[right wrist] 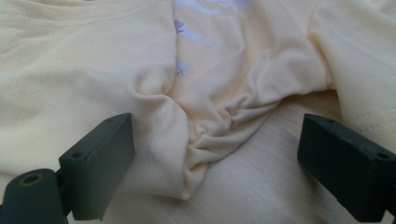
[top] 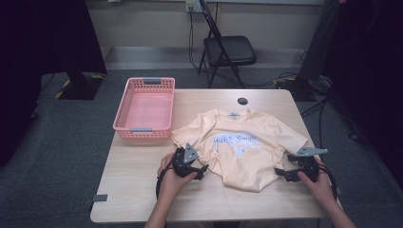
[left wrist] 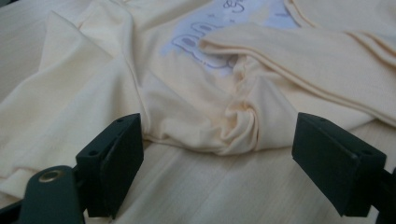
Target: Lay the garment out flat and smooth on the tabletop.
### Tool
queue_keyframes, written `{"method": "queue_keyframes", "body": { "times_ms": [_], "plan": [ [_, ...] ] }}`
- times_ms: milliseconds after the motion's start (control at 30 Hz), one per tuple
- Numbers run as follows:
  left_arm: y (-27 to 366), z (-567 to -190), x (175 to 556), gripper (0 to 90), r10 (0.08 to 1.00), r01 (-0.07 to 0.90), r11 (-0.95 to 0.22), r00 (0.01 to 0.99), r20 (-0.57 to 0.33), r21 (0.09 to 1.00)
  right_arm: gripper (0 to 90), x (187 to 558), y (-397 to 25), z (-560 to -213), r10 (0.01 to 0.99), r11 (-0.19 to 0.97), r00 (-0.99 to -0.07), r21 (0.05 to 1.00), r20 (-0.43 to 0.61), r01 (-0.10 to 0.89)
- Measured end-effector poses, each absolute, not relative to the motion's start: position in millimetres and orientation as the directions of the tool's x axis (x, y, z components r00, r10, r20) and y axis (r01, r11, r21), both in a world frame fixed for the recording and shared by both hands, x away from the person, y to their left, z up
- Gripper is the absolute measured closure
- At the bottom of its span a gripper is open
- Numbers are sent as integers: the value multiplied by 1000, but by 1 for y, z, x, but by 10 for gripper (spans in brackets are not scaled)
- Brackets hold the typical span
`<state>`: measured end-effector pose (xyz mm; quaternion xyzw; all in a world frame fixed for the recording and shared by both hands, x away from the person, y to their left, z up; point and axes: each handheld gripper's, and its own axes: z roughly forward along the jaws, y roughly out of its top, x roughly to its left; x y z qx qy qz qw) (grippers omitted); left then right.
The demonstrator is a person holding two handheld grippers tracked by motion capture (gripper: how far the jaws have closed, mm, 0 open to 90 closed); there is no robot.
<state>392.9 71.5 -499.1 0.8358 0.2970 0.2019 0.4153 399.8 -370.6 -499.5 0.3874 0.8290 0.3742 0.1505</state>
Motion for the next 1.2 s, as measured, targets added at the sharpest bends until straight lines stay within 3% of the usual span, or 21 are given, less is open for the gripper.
{"method": "queue_keyframes", "body": {
  "times_ms": [233, 433, 1200],
  "plan": [
    [74, -507, 393, 166, 665, 352, -486, 743, 77, 800, 100, 400, -371, -500, 755, 419, -654, 737, 41, 530],
    [77, -512, 393, 165, 672, 390, -434, 740, 4, 812, 97, 400, -371, -500, 756, 420, -654, 737, 39, 530],
    [78, -512, 393, 153, 664, 384, -438, 748, 4, 813, 123, 401, -368, -491, 771, 418, -635, 715, 47, 561]
  ]
}}
